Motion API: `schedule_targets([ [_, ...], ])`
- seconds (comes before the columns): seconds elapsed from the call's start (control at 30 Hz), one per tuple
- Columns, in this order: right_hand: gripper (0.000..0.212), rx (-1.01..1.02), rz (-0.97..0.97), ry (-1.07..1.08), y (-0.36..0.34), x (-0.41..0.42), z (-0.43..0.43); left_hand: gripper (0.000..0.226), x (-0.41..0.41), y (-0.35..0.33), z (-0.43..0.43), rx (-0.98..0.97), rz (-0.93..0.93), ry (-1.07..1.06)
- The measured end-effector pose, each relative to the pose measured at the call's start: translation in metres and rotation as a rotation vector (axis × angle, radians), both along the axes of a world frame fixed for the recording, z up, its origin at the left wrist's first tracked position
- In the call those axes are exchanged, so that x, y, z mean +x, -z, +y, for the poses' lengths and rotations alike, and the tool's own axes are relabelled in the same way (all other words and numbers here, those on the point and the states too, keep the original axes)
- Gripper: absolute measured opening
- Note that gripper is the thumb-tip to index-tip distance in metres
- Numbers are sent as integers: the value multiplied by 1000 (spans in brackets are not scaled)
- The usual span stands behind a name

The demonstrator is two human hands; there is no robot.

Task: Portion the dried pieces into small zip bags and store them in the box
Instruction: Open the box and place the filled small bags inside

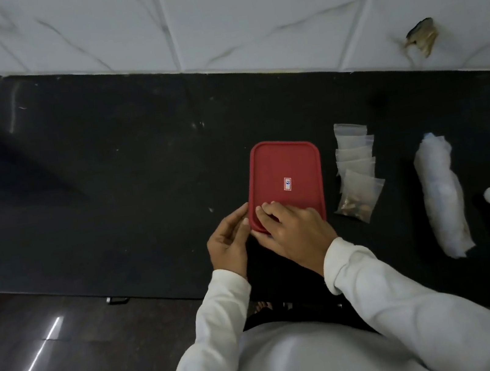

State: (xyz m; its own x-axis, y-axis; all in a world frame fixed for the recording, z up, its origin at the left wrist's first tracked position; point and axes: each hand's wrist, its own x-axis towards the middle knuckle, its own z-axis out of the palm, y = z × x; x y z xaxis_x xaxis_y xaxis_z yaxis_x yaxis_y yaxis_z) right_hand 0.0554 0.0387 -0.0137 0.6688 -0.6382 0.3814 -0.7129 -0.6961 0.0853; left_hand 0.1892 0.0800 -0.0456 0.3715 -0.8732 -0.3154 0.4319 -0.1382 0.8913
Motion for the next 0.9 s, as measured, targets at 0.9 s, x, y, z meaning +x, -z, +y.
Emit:
schedule_targets([
  [0.9, 17, -260, -183, -299, -11, -13, -14, 44, -10, 7, -3, -95, -294, 68],
])
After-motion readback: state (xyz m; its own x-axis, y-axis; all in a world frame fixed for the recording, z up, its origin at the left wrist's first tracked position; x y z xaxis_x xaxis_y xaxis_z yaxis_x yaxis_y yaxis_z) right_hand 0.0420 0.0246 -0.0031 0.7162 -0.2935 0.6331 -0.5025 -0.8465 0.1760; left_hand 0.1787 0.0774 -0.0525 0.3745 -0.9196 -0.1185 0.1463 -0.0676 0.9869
